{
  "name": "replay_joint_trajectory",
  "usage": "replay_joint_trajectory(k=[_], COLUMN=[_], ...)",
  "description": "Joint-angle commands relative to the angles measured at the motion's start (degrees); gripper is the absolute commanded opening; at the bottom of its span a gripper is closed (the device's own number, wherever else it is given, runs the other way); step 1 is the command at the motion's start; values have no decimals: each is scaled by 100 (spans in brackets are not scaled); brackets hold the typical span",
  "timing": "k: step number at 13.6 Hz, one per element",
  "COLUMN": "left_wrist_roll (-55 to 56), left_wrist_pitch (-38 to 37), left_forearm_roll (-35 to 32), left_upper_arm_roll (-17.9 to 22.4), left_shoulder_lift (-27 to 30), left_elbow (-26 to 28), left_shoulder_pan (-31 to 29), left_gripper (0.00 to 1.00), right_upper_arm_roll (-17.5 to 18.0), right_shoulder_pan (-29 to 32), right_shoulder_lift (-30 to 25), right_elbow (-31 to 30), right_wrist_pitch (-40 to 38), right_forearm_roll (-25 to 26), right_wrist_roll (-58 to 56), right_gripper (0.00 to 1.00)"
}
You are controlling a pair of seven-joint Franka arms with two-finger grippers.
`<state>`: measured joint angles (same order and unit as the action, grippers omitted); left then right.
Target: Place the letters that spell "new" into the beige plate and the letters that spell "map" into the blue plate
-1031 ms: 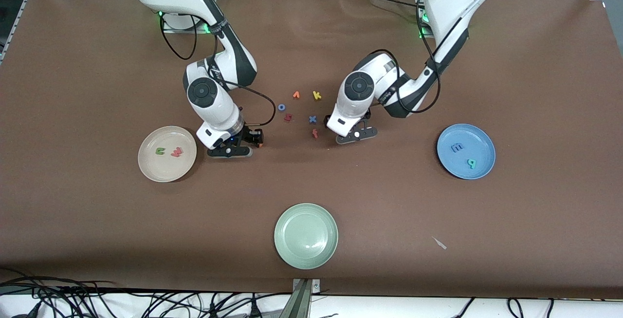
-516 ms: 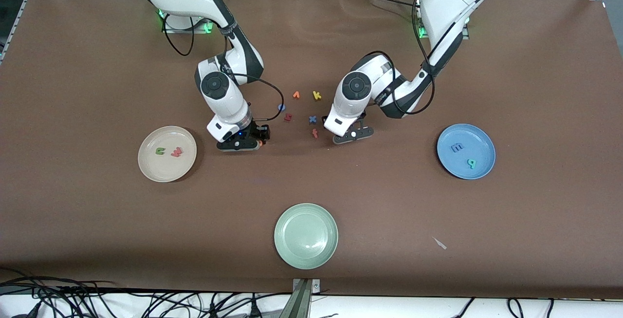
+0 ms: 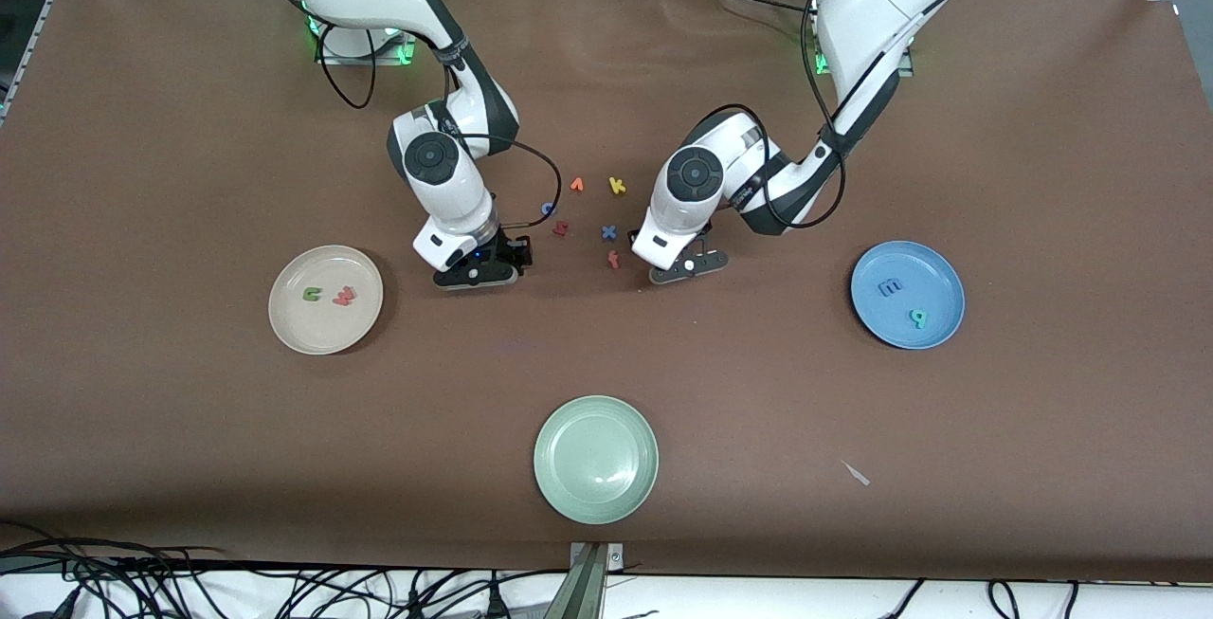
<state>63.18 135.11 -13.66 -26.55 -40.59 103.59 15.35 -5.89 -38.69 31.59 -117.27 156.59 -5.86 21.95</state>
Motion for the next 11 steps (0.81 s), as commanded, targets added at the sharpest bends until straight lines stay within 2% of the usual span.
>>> replay_joint_trajectory(k=[1,3,7,9,11], left_wrist_roll=[159,168,177,177,177], left_wrist_pitch=[7,7,7,7,7], left_forearm_roll=[-277,-260,-251,-260,-260], left_upper_arm_roll=[1,1,18,27,27], left_shoulder_lift=[-107,-133,-203,-212,-221], left_elbow=[-137,-181,-260,-260,-260], left_shoulder_pan=[29,55,126,135,135], left_gripper=[58,56,43,42,40], right_upper_arm_roll=[-62,-62,-62,-62,-62], right_shoulder_pan=[-42,-42,-42,-42,-42], right_shoulder_lift=[-48,31,92,101,128], right_elbow=[-51,-68,-68,-77,-77], right_wrist_pitch=[152,302,399,399,399], right_forearm_roll=[147,147,147,147,147], right_wrist_roll=[-243,-306,-306,-306,-297], right_gripper=[75,75,72,66,53])
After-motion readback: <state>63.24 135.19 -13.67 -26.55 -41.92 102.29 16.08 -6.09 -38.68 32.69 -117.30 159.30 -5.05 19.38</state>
